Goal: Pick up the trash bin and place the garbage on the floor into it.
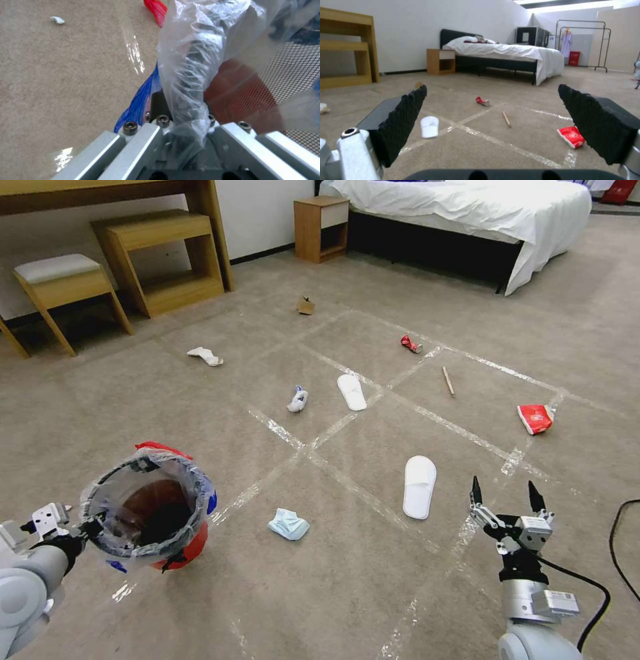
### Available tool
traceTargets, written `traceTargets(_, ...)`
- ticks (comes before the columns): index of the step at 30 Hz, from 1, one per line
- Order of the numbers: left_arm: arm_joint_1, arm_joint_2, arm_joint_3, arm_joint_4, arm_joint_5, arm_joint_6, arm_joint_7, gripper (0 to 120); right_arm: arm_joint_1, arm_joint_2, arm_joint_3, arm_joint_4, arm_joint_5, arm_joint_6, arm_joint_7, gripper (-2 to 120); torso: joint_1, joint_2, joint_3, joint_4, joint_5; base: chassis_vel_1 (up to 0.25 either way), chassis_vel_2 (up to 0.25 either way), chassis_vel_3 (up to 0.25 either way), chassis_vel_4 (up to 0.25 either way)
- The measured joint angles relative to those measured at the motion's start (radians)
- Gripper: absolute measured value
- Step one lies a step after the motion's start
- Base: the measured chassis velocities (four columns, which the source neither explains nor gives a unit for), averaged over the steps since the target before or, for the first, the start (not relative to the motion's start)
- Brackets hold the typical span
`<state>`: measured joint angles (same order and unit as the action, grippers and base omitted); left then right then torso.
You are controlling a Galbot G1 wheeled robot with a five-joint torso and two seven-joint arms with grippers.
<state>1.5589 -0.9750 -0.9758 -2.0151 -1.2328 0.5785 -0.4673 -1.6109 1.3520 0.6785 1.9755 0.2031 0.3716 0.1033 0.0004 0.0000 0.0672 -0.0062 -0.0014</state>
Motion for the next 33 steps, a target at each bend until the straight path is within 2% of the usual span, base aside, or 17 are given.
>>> traceTargets(4,0.001,-0.004,0.004,0.0,0.004,0.0,0.0,1,0.003,-0.024,-0.018,0.02,0.032,-0.043,0.027,100,0.0,0.0,0.0,-0.0001,0.0001,0.0,0.0,0.0,0.0)
traceTargets(7,0.005,-0.012,0.007,-0.007,0.008,0.0,0.0,1,0.023,-0.071,-0.048,0.057,0.142,-0.141,0.078,100,0.0,0.0,0.0,-0.0001,0.0001,0.0,0.0,0.0,0.0)
traceTargets(8,0.005,-0.012,0.007,-0.007,0.008,0.0,0.0,1,0.023,-0.071,-0.048,0.057,0.142,-0.141,0.078,100,0.0,0.0,0.0,-0.0001,0.0001,0.0,0.0,0.0,0.0)
traceTargets(11,0.012,-0.024,0.01,-0.018,0.019,0.0,-0.003,1,0.084,-0.197,-0.127,0.101,0.355,-0.275,0.17,100,0.0,0.0,0.0,-0.0001,0.0003,0.0,0.0,0.0,0.0)
traceTargets(12,0.012,-0.024,0.01,-0.018,0.019,0.0,-0.003,1,0.084,-0.197,-0.127,0.101,0.355,-0.275,0.17,100,0.0,0.0,0.0,-0.0001,0.0003,0.0,0.0,0.0,0.0)
traceTargets(14,0.015,-0.036,0.011,-0.028,0.026,0.002,-0.013,1,0.154,-0.305,-0.208,0.111,0.525,-0.366,0.249,100,0.0,0.0,0.0,0.0002,-0.0001,0.0,0.0,0.0,0.0)
traceTargets(15,0.015,-0.036,0.011,-0.028,0.026,0.002,-0.013,1,0.154,-0.305,-0.208,0.111,0.525,-0.366,0.249,100,0.0,0.0,0.0,0.0002,-0.0001,0.0,0.0,0.0,0.0)
traceTargets(18,0.025,-0.056,0.01,-0.041,0.038,0.005,-0.022,1,0.282,-0.377,-0.357,0.084,0.739,-0.496,0.367,100,0.0,0.0,0.0,-0.0002,0.0,0.0,0.0,0.0,0.0)
traceTargets(19,0.025,-0.056,0.01,-0.041,0.038,0.005,-0.022,1,0.282,-0.377,-0.357,0.084,0.739,-0.496,0.367,100,0.0,0.0,0.0,-0.0002,0.0,0.0,0.0,0.0,0.0)
traceTargets(22,0.039,-0.08,0.005,-0.048,0.06,0.006,-0.025,1,0.464,-0.388,-0.542,0.004,0.885,-0.616,0.472,100,0.0,0.0,0.0,0.0002,0.0002,0.0,0.0,0.0,0.0)
traceTargets(23,0.039,-0.08,0.005,-0.048,0.06,0.006,-0.025,1,0.464,-0.388,-0.542,0.004,0.885,-0.616,0.472,100,0.0,0.0,0.0,0.0002,0.0002,0.0,0.0,0.0,0.0)
traceTargets(25,0.045,-0.096,0.002,-0.049,0.073,0.006,-0.025,1,0.568,-0.372,-0.659,-0.057,0.954,-0.671,0.521,100,0.0,0.0,0.0,0.0003,0.0,0.0,0.0,0.0,0.0)
traceTargets(26,0.045,-0.096,0.002,-0.049,0.073,0.006,-0.025,1,0.568,-0.372,-0.659,-0.057,0.954,-0.671,0.521,100,0.0,0.0,0.0,0.0003,0.0,0.0,0.0,0.0,0.0)
traceTargets(29,0.057,-0.118,-0.008,-0.05,0.089,0.004,-0.025,1,0.678,-0.314,-0.809,-0.154,1.022,-0.72,0.569,100,0.0,0.0,0.0,0.0,-0.0001,0.0,0.0,0.0,0.0)
traceTargets(30,0.057,-0.118,-0.008,-0.05,0.089,0.004,-0.025,1,0.678,-0.314,-0.809,-0.154,1.022,-0.72,0.569,100,0.0,0.0,0.0,0.0,-0.0001,0.0,0.0,0.0,0.0)
traceTargets(33,0.075,-0.135,-0.024,-0.053,0.103,0.001,-0.023,1,0.76,-0.194,-0.912,-0.257,1.09,-0.794,0.627,100,0.0,0.0,0.0,0.0001,-0.0002,0.0,0.0,0.0,0.0)
